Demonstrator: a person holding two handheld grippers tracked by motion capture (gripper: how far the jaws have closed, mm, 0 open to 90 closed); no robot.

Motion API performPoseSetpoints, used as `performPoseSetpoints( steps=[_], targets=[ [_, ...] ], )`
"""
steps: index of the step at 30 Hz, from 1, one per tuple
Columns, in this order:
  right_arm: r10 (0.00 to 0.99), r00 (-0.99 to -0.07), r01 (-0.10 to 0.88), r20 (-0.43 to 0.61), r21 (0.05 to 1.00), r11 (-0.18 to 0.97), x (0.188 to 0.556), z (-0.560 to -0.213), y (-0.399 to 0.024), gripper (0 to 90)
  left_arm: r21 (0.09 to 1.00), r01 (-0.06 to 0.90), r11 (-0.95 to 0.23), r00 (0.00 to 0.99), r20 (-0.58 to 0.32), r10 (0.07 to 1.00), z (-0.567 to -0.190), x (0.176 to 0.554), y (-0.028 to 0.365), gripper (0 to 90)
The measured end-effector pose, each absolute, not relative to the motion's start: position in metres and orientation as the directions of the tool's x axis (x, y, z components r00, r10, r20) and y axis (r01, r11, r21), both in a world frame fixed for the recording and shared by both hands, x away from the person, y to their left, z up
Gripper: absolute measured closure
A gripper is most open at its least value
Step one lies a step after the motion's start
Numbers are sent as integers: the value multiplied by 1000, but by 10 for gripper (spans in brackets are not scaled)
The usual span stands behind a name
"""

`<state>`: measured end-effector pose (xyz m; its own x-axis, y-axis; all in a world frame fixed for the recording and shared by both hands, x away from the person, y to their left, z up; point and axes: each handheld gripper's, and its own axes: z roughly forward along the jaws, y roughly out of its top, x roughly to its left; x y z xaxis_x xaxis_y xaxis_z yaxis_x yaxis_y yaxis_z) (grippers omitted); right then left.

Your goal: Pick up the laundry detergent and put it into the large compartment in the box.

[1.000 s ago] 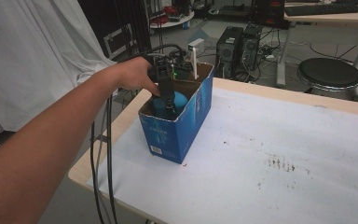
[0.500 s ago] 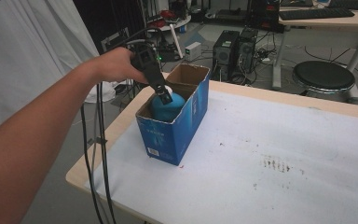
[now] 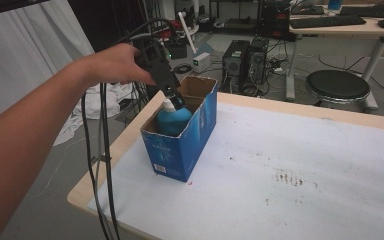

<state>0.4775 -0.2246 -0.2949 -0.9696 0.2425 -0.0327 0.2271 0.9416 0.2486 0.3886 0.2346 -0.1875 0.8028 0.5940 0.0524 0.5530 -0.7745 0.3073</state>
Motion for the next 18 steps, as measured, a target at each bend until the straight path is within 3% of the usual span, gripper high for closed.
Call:
performPoseSetpoints(
  steps=[4,13,18],
  targets=[
    [238,-971,222,-37,252,942,477,-294,-226,33,300,524,-797,820,77,567,-181,382,214,201],
    [233,-971,214,-45,259,942,472,-290,-225,33,346,477,-808,857,22,515,-174,381,174,201],
    [231,-972,209,-52,269,940,469,-287,-225,33,322,430,-844,888,16,459,-181,382,150,200]
  ],
)
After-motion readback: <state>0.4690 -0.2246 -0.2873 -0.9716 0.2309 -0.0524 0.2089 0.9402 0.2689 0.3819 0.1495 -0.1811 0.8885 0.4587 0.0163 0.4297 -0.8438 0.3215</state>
